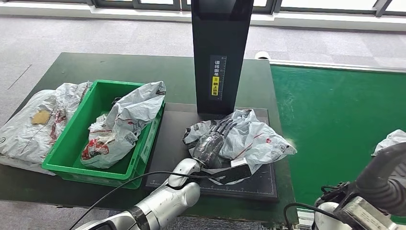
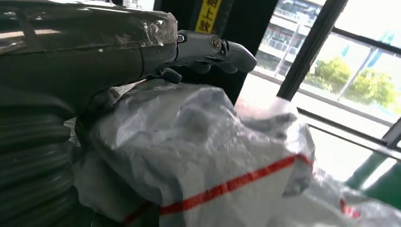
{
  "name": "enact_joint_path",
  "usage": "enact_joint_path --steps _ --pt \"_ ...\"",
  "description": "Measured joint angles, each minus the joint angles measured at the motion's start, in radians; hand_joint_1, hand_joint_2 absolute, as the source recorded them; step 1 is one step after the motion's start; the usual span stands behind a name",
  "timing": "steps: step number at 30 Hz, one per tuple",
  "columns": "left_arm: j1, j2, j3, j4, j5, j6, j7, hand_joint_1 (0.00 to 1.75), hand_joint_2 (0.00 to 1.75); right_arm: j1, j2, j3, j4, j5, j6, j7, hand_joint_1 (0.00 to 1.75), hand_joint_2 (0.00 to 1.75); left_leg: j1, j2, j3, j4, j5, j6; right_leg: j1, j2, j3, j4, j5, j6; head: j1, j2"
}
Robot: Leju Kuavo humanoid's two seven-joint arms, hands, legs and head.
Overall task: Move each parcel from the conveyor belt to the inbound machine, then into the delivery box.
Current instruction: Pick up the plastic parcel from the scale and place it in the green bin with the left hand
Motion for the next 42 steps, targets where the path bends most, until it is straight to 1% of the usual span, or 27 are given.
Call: enact_joint_path --steps 3,8,11,16,25,28,29,32,35,42 --pt "-0.005 0.0 -0.034 0.018 -0.02 -0.069 0.034 0.0 1.75 -0.001 0.0 0.0 0.006 -0.004 0.0 0.0 0.0 1.75 0.0 0.0 0.0 0.0 0.0 0.0 0.0 0.0 0.0 0.0 0.0 0.0 0.0 0.0" --pt "-0.012 0.0 -0.102 0.052 -0.069 -0.207 0.113 0.0 1.75 -0.002 0.0 0.0 0.018 -0.01 0.0 0.0 0.0 1.75 0.0 0.0 0.0 0.0 0.0 0.0 0.0 0.0 0.0 0.0 0.0 0.0 0.0 0.0" --pt "-0.023 0.0 -0.136 0.069 -0.077 -0.256 0.131 0.0 1.75 -0.004 0.0 0.0 0.029 -0.014 0.0 0.0 0.0 1.75 0.0 -0.001 0.001 0.0 0.0 0.0 0.0 -0.001 0.002 0.0 0.0 0.0 0.0 0.0" --pt "-0.04 -0.001 -0.16 0.09 -0.084 -0.27 0.143 0.0 1.75 -0.006 0.0 0.0 0.048 -0.015 0.001 0.0 0.0 1.75 0.0 -0.001 0.003 0.0 0.0 0.0 0.0 -0.002 0.005 0.0 -0.001 0.001 0.0 0.0" --pt "-0.044 -0.003 -0.166 0.104 -0.09 -0.269 0.142 0.0 1.75 -0.007 0.0 0.0 0.066 -0.016 0.002 0.0 0.0 1.75 0.0 -0.001 0.005 0.0 0.0 0.001 0.0 -0.002 0.007 0.0 -0.001 0.001 0.0 0.0" --pt "-0.044 -0.003 -0.167 0.106 -0.094 -0.265 0.144 1.31 1.75 -0.007 0.0 0.0 0.068 -0.018 0.002 0.0 0.0 1.75 0.0 -0.001 0.006 0.0 0.0 0.001 0.0 -0.002 0.007 0.0 -0.001 0.001 0.0 0.0" --pt "-0.043 -0.003 -0.168 0.109 -0.104 -0.245 0.155 1.75 1.75 -0.007 0.0 0.0 0.071 -0.019 0.002 0.0 0.0 1.75 0.0 -0.001 0.006 0.0 0.0 0.001 0.0 -0.002 0.008 0.0 -0.001 0.001 0.0 0.0" --pt "-0.04 -0.004 -0.172 0.12 -0.143 -0.161 0.194 1.75 1.75 -0.007 0.0 0.0 0.077 -0.022 0.002 0.0 0.0 1.75 0.0 -0.001 0.006 0.0 0.0 0.001 0.0 -0.002 0.008 0.0 -0.001 0.001 0.0 0.0" --pt "-0.04 -0.004 -0.174 0.126 -0.159 -0.119 0.21 1.75 1.75 -0.007 0.0 0.0 0.08 -0.022 0.002 0.0 0.0 1.75 0.0 -0.001 0.006 0.0 0.0 0.001 0.0 -0.002 0.008 0.0 -0.001 0.001 0.0 0.0" --pt "-0.042 -0.002 -0.174 0.129 -0.196 0.023 0.242 1.75 1.75 -0.007 0.0 0.0 0.081 -0.019 0.002 0.0 0.0 1.75 0.0 -0.001 0.006 0.0 0.0 0.0 0.0 -0.002 0.007 0.0 -0.001 0.001 0.0 0.0"
